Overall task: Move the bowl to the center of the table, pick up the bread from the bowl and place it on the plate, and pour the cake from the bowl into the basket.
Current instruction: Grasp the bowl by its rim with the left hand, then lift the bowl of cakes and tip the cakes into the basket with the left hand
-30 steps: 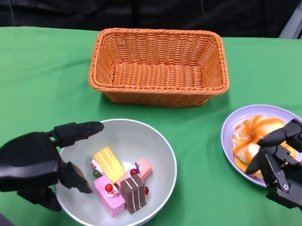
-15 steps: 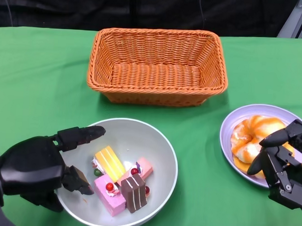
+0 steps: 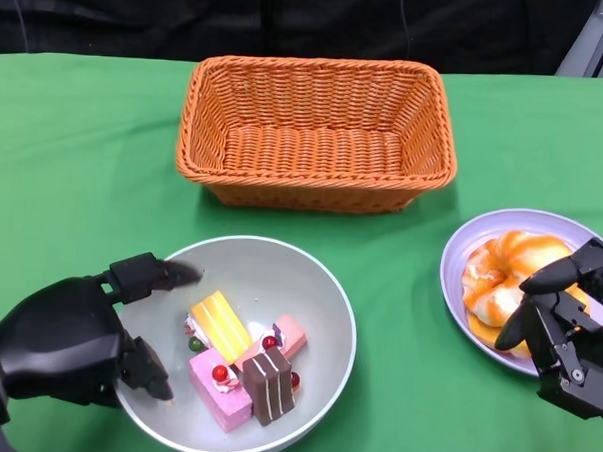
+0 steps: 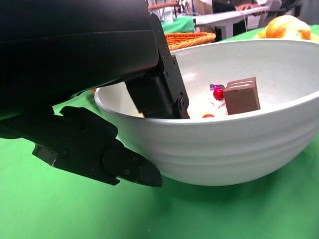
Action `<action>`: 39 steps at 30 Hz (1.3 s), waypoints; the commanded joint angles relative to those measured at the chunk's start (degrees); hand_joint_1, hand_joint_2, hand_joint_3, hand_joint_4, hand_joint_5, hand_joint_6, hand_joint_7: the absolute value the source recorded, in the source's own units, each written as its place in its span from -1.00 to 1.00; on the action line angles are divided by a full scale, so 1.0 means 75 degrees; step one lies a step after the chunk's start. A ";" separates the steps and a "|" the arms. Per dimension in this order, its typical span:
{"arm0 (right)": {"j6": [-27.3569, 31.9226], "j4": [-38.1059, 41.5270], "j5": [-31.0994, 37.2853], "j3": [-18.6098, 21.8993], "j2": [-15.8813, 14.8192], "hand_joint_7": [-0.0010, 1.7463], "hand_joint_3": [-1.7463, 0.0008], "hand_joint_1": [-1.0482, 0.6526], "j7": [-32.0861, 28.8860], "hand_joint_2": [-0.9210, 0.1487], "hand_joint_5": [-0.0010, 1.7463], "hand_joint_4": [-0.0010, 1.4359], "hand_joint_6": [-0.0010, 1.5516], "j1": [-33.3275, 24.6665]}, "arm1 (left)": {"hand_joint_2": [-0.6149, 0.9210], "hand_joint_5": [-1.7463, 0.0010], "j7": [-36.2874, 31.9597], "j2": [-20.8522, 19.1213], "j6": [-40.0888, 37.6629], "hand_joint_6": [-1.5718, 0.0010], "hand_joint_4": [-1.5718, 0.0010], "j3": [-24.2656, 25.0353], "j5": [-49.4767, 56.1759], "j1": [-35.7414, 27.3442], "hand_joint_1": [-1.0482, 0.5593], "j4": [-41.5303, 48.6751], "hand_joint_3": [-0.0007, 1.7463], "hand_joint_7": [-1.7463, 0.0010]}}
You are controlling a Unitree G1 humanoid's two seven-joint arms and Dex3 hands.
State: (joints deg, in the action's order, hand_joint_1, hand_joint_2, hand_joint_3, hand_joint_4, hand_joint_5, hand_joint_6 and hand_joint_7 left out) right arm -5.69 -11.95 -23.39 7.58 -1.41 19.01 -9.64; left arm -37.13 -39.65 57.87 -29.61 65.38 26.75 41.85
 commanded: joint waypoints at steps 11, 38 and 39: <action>0.0060 -0.0174 -0.0088 0.0095 -0.0108 0.45 -0.13 0.11 -0.0020 -0.37 0.84 -0.01 -0.20 -0.0055 | 0.90 -1.00 -0.0897 -0.0016 -0.0102 0.29 0.03 -0.0716 0.0066 0.0226 0.12 0.0359 -0.99 -1.00; 0.0038 -0.0193 -0.0169 0.0113 -0.0099 0.43 -0.12 0.11 0.0011 -0.37 0.83 0.00 -0.18 -0.0067 | 0.91 -1.00 -0.0934 0.0102 0.0676 0.25 -0.02 -0.0680 -0.0719 0.0220 0.16 0.0789 -0.99 -1.00; 0.0028 -0.0182 -0.0167 0.0113 -0.0104 0.43 -0.10 0.10 0.0016 -0.38 0.83 0.00 -0.18 -0.0064 | 0.92 -1.00 -0.0952 0.0105 0.0702 0.24 -0.02 -0.0673 -0.0746 0.0215 0.16 0.0796 -0.98 -1.00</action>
State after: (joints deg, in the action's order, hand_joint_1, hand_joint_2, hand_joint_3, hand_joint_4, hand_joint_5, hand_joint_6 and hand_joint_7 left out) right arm -5.22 -12.47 -24.15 7.62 -1.51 19.07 -9.88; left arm -43.73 -38.54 62.46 -35.21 60.57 28.44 47.48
